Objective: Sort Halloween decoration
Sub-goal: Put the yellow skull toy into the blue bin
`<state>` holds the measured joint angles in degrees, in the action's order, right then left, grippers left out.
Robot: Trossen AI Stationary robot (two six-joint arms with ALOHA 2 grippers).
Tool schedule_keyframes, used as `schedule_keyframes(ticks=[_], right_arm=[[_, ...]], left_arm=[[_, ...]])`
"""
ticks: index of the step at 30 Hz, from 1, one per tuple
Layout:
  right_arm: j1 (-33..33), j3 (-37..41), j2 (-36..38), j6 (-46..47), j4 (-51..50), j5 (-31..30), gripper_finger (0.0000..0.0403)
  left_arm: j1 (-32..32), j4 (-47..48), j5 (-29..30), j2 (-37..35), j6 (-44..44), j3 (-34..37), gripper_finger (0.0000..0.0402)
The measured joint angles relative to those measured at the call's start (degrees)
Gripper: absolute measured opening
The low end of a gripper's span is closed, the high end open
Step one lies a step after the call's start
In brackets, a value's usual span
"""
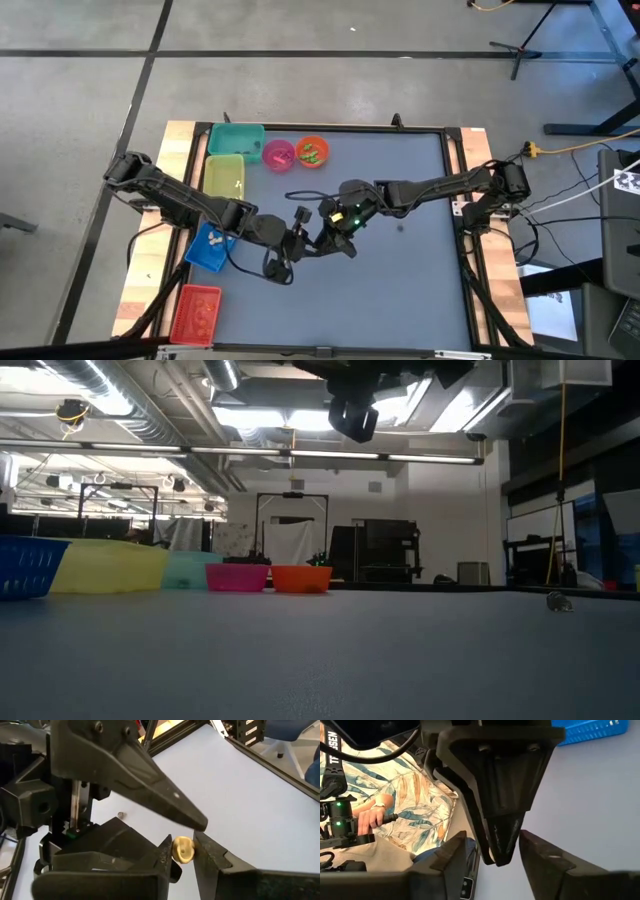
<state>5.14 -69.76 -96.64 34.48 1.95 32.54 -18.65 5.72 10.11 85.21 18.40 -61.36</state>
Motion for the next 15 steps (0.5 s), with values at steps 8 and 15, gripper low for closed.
schedule_keyframes(ticks=[8, 15], right_arm=[[-2.88, 0.0, 0.0, -0.28, -0.28, 10.29, 0.0195], [-6.05, -0.09, 1.71, -3.01, -3.83, 9.88, 0.0195]], left_arm=[[0.0, -0.11, -0.2, 0.0, -6.43, 0.0, 0.0042], [0.0, 1.43, -0.31, -0.59, -17.76, 0.01, 0.0042]])
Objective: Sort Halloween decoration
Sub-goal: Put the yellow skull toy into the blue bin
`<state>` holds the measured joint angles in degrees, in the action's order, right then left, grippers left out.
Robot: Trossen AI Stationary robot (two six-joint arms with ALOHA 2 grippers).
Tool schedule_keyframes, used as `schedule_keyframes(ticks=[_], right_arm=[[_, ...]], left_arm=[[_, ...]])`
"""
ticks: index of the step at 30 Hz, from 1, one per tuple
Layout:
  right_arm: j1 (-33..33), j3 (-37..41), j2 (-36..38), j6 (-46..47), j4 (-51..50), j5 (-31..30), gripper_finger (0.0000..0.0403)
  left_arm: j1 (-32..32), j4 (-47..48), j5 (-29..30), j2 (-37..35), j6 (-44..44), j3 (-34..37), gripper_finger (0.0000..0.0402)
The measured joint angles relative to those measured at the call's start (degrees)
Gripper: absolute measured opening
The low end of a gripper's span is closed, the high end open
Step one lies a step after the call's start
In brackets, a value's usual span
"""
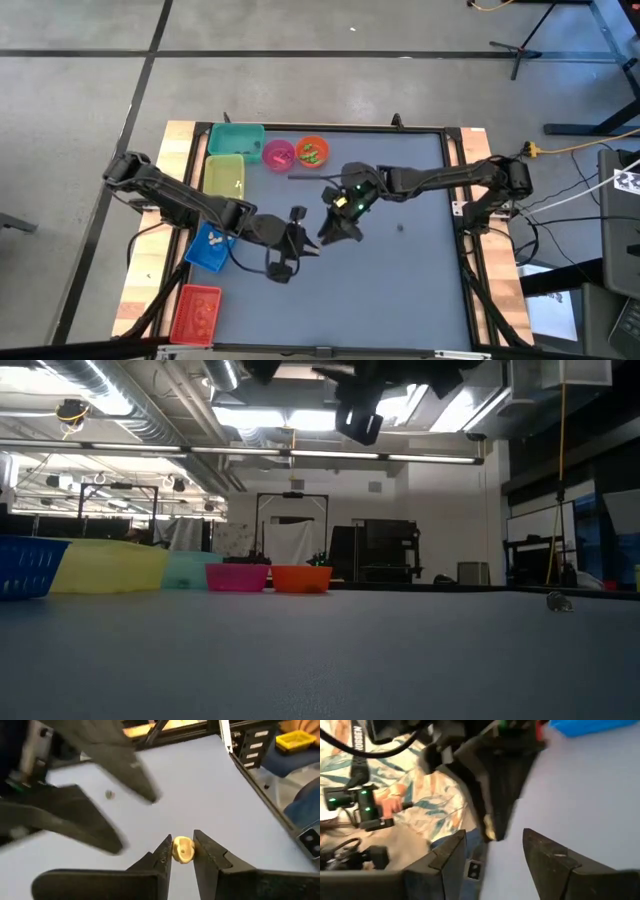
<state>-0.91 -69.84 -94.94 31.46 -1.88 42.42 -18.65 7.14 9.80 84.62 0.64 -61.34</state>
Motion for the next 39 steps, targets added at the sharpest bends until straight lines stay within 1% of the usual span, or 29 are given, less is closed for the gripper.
schedule_keyframes(ticks=[3, 5, 8, 10, 15, 18, 20, 23, 31, 35, 39], right_arm=[[-1.64, 0.02, 0.25, -3.64, -4.3, -1.92, 0.0195], [-2.48, 0.04, 0.38, -6.13, -7.49, -4.3, 0.0195], [-3.6, 0.04, 0.5, -9.67, -14.08, -9.78, 0.0195], [-4.14, 0.04, 0.48, -11.41, -18.14, -13.69, 0.0195], [-4.41, 0.04, 0.48, -15.31, -26.22, -26.18, 0.0195], [-4.41, 0.04, 0.48, -15.5, -29.85, -30.5, 0.0195], [-4.4, 0.09, 0.48, -15.52, -31.81, -31.36, 0.0195], [-4.39, 0.09, 0.48, -15.43, -32.83, -31.35, 0.0195], [-4.37, 0.09, 0.44, -15.37, -32.54, -31.33, 0.0195], [-4.37, 0.11, 0.43, -15.32, -32.46, -31.34, 0.0195], [-4.37, 0.11, 0.42, -15.3, -32.23, -31.39, 0.0195]], left_arm=[[0.0, 4.67, -0.02, -1.56, -6.47, 0.0, 0.0042], [0.0, 9.83, -0.35, -2.86, -11.39, 0.0, 0.0042], [0.0, 19.63, -2.08, -4.85, -19.09, 0.0, 0.0042], [0.0, 27.81, -3.85, -5.86, -23.8, 0.0, 0.0042], [-0.56, 47.38, -6.36, -6.49, -33.43, 0.02, 0.0042], [-1.56, 56.07, -6.38, -6.49, -38.09, 1.16, 0.0042], [-2.39, 59.48, -6.9, -6.49, -40.43, 2.3, 0.0042], [-3.75, 62.82, -8.72, -6.53, -42.69, 4.99, 0.0042], [-6.7, 62.8, -10.97, -6.53, -48.36, 13.49, 0.0042], [-7.06, 62.75, -10.84, -6.53, -48.56, 15.18, 0.0046], [-7.02, 62.7, -10.19, -6.53, -48.69, 15.65, 0.0059]])
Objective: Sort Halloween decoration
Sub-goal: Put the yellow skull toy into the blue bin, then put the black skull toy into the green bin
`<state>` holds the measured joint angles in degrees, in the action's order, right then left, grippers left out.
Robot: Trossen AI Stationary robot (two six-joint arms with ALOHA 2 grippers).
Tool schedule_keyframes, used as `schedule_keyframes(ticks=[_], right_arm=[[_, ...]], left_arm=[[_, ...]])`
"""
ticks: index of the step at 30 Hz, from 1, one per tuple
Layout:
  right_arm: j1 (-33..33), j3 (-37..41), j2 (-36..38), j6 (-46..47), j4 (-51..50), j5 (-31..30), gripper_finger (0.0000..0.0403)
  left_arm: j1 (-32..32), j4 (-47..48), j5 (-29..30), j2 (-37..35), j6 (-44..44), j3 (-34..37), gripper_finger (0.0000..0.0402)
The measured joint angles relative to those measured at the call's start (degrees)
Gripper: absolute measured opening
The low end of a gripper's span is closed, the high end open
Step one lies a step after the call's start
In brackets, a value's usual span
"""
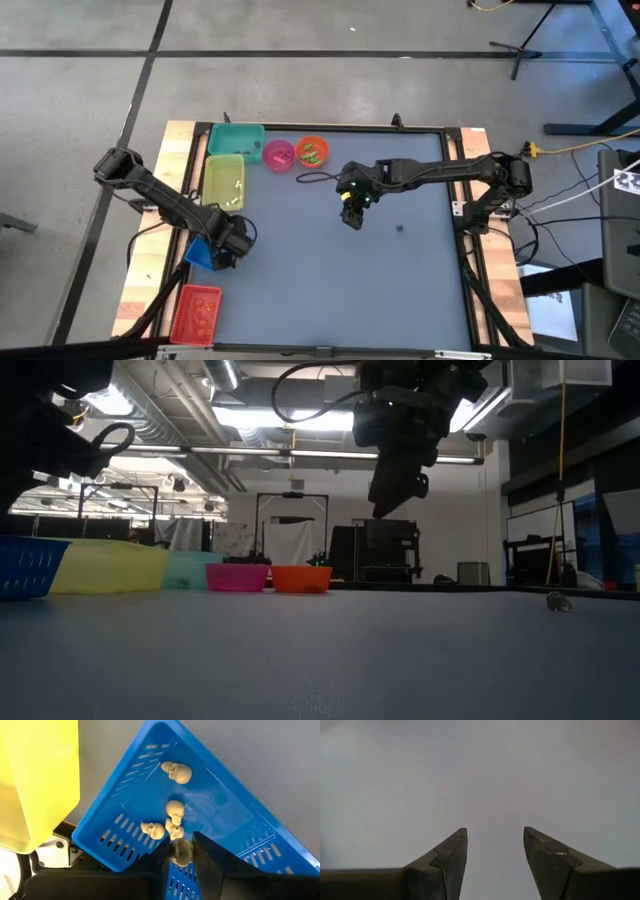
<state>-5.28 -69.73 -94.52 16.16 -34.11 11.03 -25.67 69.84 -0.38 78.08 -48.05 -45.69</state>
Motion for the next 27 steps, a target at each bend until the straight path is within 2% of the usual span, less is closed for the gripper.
schedule_keyframes(ticks=[5, 11, 17, 24, 27], right_arm=[[0.0, 0.0, -0.02, -0.01, -0.67, 0.0, 0.0195], [0.54, 0.07, -0.01, -0.16, -7.41, -1.37, 0.0195], [2.07, 0.09, 2.32, -1.52, -14.5, -3.47, 0.0195], [6.5, 0.09, 9.06, -0.19, -26.87, -19.01, 0.0195], [9.19, 0.09, 11.26, 3.0, -30.12, -23.34, 0.0195]], left_arm=[[0.02, -0.01, 0.0, 0.0, -0.41, 0.0, 0.0091], [0.02, 0.0, -0.48, 0.0, -4.37, 0.0, 0.013], [0.02, 0.01, -0.52, 0.02, -4.44, 0.0, 0.0137], [0.02, 0.01, -0.61, 0.02, -4.5, 0.0, 0.0137], [0.02, -0.01, -0.59, 0.04, -4.49, 0.0, 0.0137]])
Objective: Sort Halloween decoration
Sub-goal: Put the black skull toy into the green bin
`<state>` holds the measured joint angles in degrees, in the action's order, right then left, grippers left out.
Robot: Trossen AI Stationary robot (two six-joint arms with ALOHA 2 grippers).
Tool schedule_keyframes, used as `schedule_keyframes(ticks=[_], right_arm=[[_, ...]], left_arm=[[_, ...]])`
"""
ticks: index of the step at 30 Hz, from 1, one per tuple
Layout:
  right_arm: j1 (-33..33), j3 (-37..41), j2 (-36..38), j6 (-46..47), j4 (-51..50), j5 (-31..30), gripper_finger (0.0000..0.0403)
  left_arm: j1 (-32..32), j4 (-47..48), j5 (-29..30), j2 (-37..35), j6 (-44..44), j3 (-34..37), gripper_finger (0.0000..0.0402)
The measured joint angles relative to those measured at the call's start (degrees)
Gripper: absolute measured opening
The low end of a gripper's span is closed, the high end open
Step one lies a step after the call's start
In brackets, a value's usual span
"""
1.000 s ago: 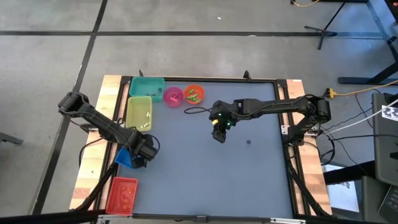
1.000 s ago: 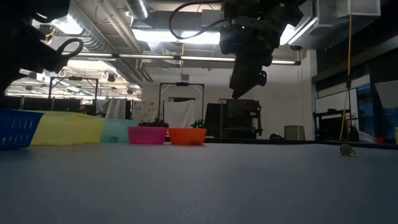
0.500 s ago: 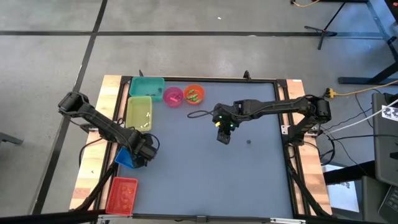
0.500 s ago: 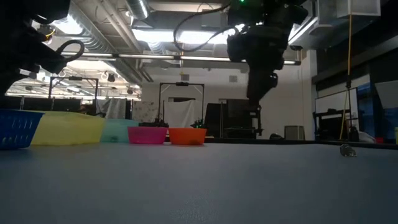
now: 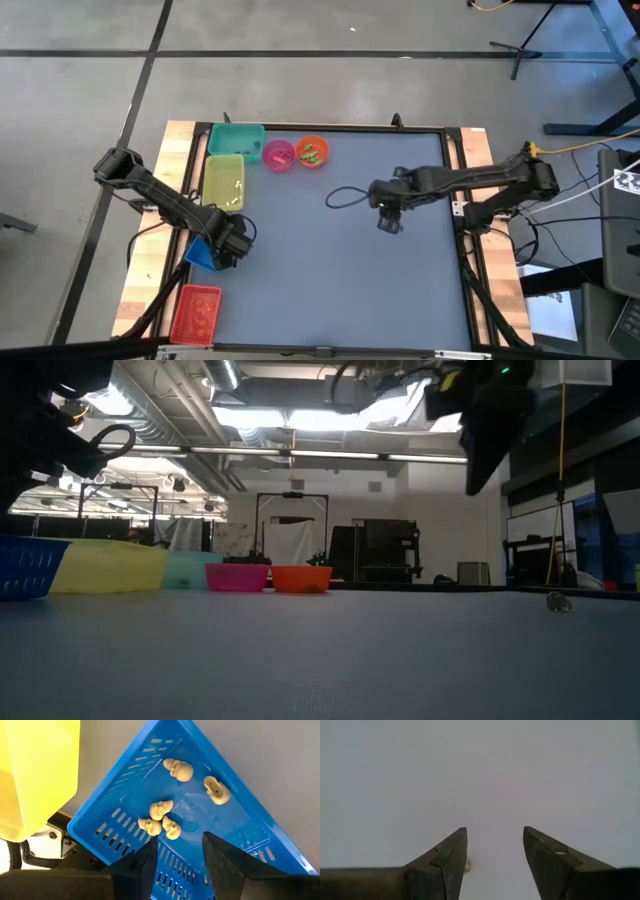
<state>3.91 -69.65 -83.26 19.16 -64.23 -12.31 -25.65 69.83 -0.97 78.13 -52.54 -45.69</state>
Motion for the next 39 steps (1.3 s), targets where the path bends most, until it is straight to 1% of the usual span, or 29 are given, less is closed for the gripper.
schedule_keyframes(ticks=[3, 5, 10, 15, 25, 39], right_arm=[[2.78, 1.07, 1.84, 1.99, -1.76, -2.65, 0.0195], [4.48, 2.86, 2.79, 3.91, -1.81, -3.36, 0.0195], [7.87, 9.09, 4.39, 7.89, -1.72, -3.59, 0.0195], [8.51, 15.01, 4.43, 9.8, -1.03, -2.26, 0.0195], [8.5, 27.63, 4.43, 8.96, 14.49, 2.92, 0.0195], [8.45, 34.59, 4.43, 8.91, 25.98, 2.37, 0.0195]], left_arm=[[-0.01, -0.03, 0.26, 0.0, 0.07, 0.0, 0.0137], [0.0, -0.12, 0.79, 0.0, 0.03, 0.0, 0.0138], [0.0, -0.48, 2.49, 0.0, 0.12, 0.0, 0.0137], [0.0, -0.49, 3.43, 0.0, 0.14, 0.0, 0.0137], [-0.01, -0.51, 3.41, 0.0, 0.14, 0.0, 0.0137], [0.0, -0.62, 3.41, 0.0, 0.14, 0.0, 0.0137]])
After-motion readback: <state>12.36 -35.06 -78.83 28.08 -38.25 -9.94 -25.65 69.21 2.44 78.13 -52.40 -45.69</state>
